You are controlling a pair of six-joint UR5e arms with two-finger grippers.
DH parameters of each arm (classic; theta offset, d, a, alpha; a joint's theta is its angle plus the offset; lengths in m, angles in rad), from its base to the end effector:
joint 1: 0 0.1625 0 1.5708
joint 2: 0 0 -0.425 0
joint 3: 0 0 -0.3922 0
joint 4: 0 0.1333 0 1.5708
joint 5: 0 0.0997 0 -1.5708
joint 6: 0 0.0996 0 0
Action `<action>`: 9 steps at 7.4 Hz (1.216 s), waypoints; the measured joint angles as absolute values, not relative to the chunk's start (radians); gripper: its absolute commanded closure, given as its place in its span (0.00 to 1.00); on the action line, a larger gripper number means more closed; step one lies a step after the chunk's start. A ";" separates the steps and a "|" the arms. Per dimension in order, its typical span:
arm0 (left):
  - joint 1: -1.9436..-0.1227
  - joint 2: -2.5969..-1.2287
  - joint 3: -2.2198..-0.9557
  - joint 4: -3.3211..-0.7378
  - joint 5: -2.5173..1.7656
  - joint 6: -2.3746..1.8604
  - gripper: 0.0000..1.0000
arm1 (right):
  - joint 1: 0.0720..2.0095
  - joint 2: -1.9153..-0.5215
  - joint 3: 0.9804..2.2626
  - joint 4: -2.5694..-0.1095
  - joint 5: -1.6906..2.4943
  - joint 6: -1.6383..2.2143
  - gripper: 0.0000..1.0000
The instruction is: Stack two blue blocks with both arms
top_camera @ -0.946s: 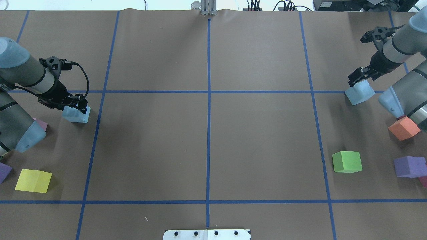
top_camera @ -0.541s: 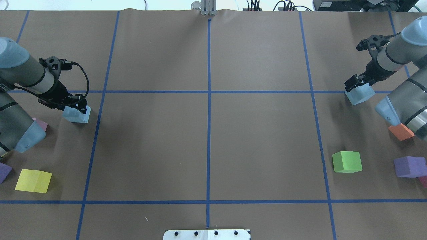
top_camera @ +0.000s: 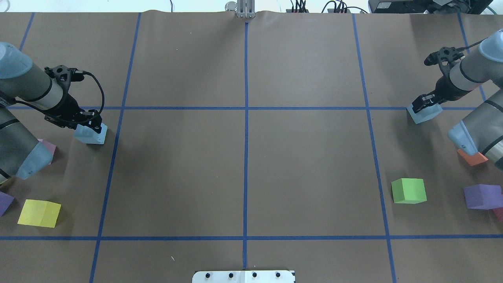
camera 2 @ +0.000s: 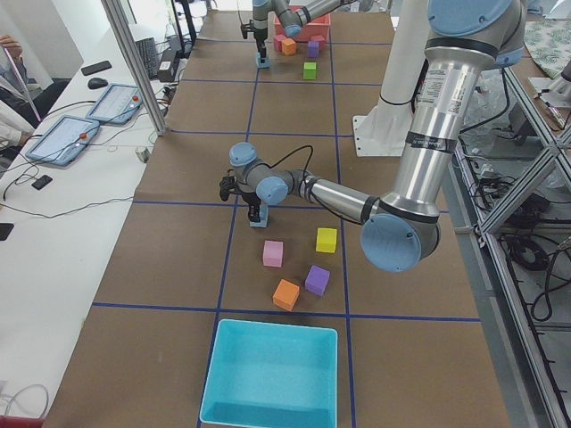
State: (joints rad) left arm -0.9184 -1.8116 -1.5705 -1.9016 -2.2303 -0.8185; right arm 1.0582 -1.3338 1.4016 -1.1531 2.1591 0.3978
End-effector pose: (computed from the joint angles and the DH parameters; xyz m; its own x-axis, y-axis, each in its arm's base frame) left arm 0.3121 -0.5276 0.4941 0.6645 0.0197 -0.7470 -0.0373 0.9993 -0.0068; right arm -0.2351 -0.5768 0.5758 0.7193 -0.2856 0.6333 0.1683 0.9561 0.2401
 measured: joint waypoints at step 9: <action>-0.999 -1.975 -1.746 -1.557 -2.284 -0.881 0.57 | 0.807 -0.975 1.503 -1.382 2.070 0.929 0.45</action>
State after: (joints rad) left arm -0.9990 -1.9753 -1.7456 -1.5571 -2.2843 -0.8814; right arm 0.8071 -0.9747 1.5028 -1.3819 2.0699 0.9294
